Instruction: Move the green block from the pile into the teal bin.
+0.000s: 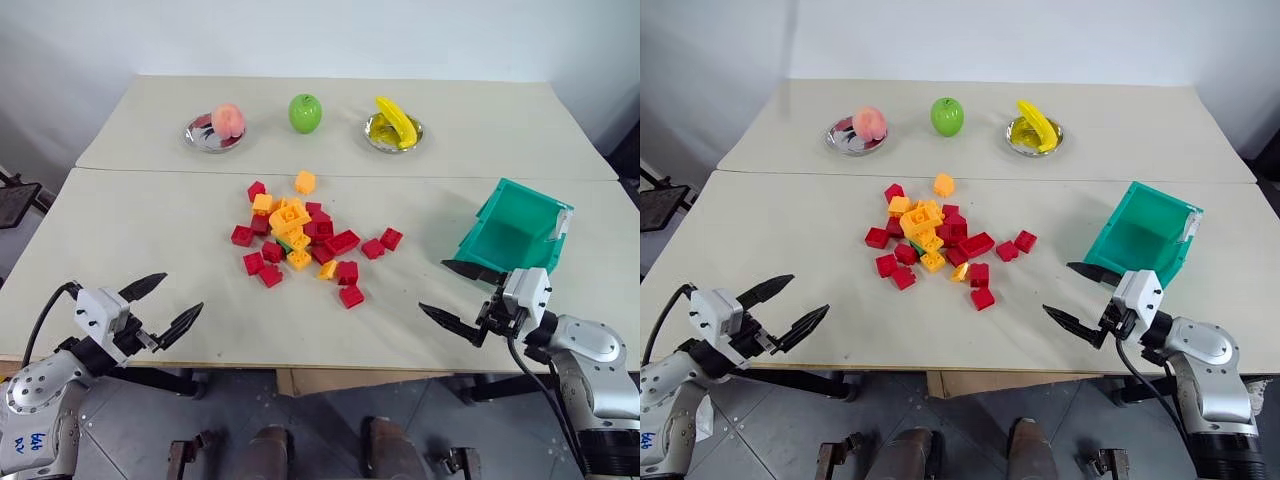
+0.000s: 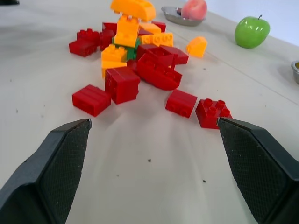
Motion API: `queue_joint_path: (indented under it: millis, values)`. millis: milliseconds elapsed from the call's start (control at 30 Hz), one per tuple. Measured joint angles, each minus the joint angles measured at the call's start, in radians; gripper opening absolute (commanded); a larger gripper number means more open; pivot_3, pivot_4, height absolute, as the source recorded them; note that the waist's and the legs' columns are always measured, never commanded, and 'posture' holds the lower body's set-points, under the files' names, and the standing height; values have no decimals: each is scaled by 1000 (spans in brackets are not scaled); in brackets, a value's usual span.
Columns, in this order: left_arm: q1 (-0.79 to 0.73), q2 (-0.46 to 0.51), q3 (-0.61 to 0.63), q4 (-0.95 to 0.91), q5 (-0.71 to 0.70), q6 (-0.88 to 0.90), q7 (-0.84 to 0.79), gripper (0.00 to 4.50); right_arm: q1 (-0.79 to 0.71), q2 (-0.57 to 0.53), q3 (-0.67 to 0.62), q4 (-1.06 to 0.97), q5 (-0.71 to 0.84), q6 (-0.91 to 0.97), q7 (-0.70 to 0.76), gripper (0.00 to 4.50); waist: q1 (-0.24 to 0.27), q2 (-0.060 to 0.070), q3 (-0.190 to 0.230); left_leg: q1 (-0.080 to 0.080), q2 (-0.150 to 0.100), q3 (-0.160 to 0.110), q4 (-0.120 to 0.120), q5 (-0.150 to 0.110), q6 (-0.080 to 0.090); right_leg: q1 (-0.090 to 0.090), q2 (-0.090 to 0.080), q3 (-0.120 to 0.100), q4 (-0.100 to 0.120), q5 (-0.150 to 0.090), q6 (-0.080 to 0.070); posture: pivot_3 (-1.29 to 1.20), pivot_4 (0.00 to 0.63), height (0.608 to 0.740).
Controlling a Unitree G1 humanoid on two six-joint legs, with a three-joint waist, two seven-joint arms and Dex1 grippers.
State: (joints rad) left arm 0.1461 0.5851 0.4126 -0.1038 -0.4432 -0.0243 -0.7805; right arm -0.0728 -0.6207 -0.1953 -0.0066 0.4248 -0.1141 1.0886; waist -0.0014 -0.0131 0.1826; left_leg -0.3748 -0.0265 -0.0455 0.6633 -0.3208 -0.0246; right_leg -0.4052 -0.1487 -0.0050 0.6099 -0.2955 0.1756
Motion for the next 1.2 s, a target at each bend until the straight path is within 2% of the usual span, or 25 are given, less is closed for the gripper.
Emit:
queue_joint_path:
  millis: [200,367,500,533,667,833,1000,1067,1200]
  values:
    - [-22,0,-1,-1,0,14,14,4500,-10,0,0,18,-7,-16,7,4494,0,0,0,0,0,0,0,0,0,0,0,0,0,0,0,0,150,740]
    - [-55,37,-43,-10,-43,70,-71,4500,-21,14,-9,11,19,0,-10,4494,0,0,0,0,0,0,0,0,0,0,0,0,0,0,0,0,150,740]
    - [-91,41,-93,-56,-80,82,-140,4500,-17,9,-18,-75,83,59,-31,4494,1,0,0,0,1,0,0,0,0,0,0,0,0,0,0,0,150,740]
    - [-105,42,-103,-68,-89,88,-151,4115,-12,-1,-19,-98,87,64,-29,4500,1,0,0,0,1,0,0,0,0,0,0,0,0,0,0,0,150,740]
    - [-177,41,-179,-69,-83,56,-232,3138,43,-34,-23,-128,72,56,-12,4500,3,0,0,1,0,0,0,0,0,3,0,-1,-1,0,0,0,150,740]
    - [-289,2,-252,13,-57,22,-270,1571,82,-40,-28,-95,33,11,-5,4500,1,0,0,3,0,0,0,0,0,5,1,-1,-1,0,0,0,150,740]
    - [-478,-69,-413,156,26,29,-302,27,86,-40,-44,-92,26,3,-21,4500,3,0,0,4,0,-1,2,-1,0,8,1,-2,0,0,0,0,150,740]
    - [-539,-94,-462,221,87,20,-296,27,90,-40,-49,-95,24,3,-30,4500,3,0,0,4,0,-1,1,-1,1,9,1,-2,0,0,0,0,150,740]
    - [-728,-193,-537,443,218,36,-185,27,80,-36,-39,-129,16,6,-54,4500,9,0,0,4,-1,-1,3,-1,1,9,1,-3,0,1,2,0,150,740]
